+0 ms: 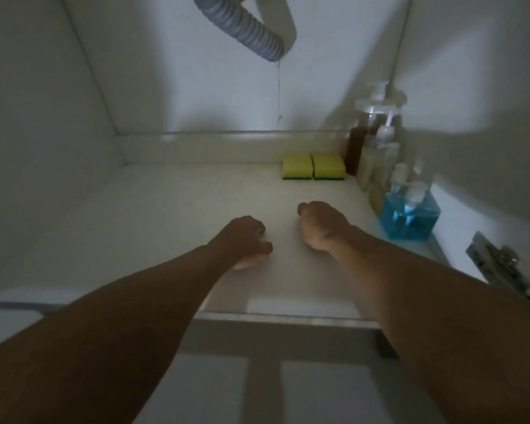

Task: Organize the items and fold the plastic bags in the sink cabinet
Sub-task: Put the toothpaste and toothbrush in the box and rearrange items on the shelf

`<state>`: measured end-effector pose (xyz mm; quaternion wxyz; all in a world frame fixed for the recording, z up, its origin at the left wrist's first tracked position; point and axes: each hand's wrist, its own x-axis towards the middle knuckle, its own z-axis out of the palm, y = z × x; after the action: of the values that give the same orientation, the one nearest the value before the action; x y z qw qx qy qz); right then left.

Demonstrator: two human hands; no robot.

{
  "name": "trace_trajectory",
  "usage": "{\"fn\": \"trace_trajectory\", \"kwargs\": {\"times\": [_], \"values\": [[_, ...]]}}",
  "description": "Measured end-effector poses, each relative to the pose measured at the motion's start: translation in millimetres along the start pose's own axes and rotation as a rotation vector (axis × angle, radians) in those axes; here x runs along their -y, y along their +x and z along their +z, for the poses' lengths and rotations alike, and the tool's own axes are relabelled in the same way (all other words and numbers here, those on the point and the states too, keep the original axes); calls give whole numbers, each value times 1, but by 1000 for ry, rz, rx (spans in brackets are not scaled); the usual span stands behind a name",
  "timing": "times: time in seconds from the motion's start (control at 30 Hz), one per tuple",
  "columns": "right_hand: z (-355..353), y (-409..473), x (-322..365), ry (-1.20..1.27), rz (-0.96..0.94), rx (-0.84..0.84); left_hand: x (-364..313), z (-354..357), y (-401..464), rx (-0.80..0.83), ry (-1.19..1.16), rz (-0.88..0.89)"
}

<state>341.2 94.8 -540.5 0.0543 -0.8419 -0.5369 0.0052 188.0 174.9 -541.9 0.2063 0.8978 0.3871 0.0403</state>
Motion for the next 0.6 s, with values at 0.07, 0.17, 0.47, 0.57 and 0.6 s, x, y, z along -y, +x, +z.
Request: {"fn": "trace_trajectory", "kwargs": {"times": [0.07, 0.17, 0.47, 0.57, 0.6], "values": [[-13, -16, 16, 45, -45, 60, 9, -13, -23, 30, 69, -24], [-24, -36, 42, 96, -95, 85, 25, -33, -55, 15, 80, -41], [-33, -108, 159, 100, -274, 118, 80, -89, -171, 100, 124, -74], [-24, -131, 202, 149, -345, 144, 116, -94, -208, 212, 164, -120], [-19, -139, 216, 168, -358, 164, 132, -92, -219, 252, 170, -145]]}}
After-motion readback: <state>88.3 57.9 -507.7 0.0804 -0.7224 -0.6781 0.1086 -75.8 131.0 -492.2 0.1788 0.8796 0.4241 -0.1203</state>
